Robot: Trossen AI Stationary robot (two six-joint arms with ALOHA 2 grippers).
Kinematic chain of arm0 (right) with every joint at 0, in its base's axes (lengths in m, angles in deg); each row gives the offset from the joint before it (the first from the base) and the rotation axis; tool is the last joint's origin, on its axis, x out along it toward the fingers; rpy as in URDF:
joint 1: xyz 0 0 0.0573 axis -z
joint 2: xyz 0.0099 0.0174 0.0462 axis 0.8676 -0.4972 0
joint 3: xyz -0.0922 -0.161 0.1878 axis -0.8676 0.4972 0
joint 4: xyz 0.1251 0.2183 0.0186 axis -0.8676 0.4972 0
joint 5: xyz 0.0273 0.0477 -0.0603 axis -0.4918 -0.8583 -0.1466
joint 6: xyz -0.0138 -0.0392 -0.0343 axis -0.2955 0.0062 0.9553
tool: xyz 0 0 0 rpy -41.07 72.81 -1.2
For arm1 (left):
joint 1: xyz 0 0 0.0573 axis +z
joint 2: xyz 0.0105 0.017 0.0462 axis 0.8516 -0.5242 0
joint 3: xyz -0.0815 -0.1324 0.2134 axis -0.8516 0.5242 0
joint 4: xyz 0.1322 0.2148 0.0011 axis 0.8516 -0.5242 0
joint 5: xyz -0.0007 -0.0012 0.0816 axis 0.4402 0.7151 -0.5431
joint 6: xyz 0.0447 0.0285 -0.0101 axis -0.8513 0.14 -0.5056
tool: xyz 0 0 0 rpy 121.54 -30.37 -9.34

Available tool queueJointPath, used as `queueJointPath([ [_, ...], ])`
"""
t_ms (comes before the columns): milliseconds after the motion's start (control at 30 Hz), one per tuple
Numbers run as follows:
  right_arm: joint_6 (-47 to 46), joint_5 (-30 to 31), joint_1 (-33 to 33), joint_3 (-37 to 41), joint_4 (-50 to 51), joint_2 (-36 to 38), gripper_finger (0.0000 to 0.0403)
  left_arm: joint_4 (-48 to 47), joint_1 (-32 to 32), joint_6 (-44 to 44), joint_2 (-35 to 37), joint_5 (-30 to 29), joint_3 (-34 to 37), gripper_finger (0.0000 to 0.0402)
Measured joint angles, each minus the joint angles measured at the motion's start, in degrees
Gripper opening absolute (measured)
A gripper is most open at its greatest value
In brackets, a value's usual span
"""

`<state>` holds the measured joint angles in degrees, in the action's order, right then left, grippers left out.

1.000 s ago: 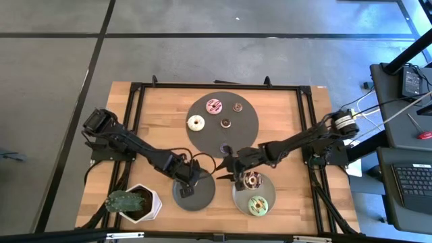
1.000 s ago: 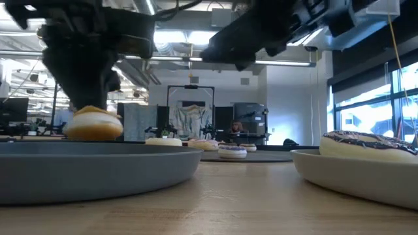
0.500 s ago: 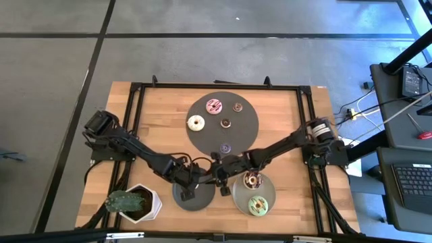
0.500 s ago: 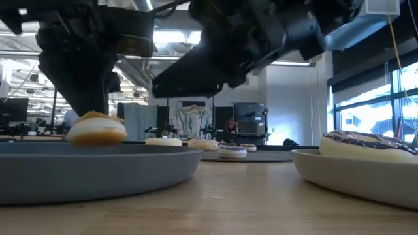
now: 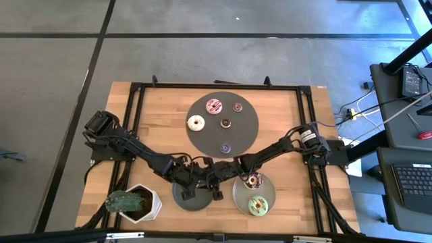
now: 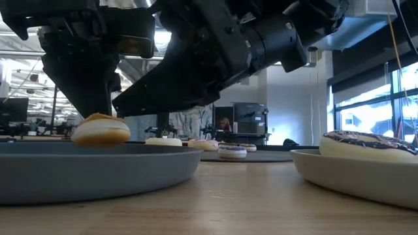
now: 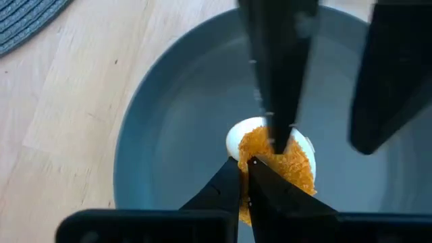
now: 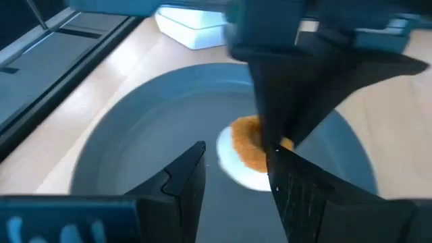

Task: Pick & Place donuts
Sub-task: Put small orange donut on the black plate

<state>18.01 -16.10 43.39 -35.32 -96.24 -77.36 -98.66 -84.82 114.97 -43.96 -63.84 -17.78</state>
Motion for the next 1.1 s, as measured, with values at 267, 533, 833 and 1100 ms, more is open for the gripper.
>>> queueJointPath([
  [267, 0.14, 3.37, -0.02, -0.28, -0.31, 0.02, 0.0158, 0.18, 0.00, -0.15, 0.02, 0.01, 0.00, 0.0041],
  [533, 0.14, 4.04, -0.02, -0.28, -1.64, -0.40, 0.0158, 0.18, 0.00, -0.15, 0.02, 0.01, 0.00, 0.0074],
  [833, 0.17, 5.88, -0.02, -0.28, -1.88, -1.68, 0.0158, -0.04, 0.00, -0.03, 0.04, 0.25, 0.00, 0.0106],
  [1100, 0.19, 6.47, 0.00, -0.28, -1.42, -1.68, 0.0158, -0.11, 0.01, 0.05, 0.07, 0.67, 0.00, 0.0118],
])
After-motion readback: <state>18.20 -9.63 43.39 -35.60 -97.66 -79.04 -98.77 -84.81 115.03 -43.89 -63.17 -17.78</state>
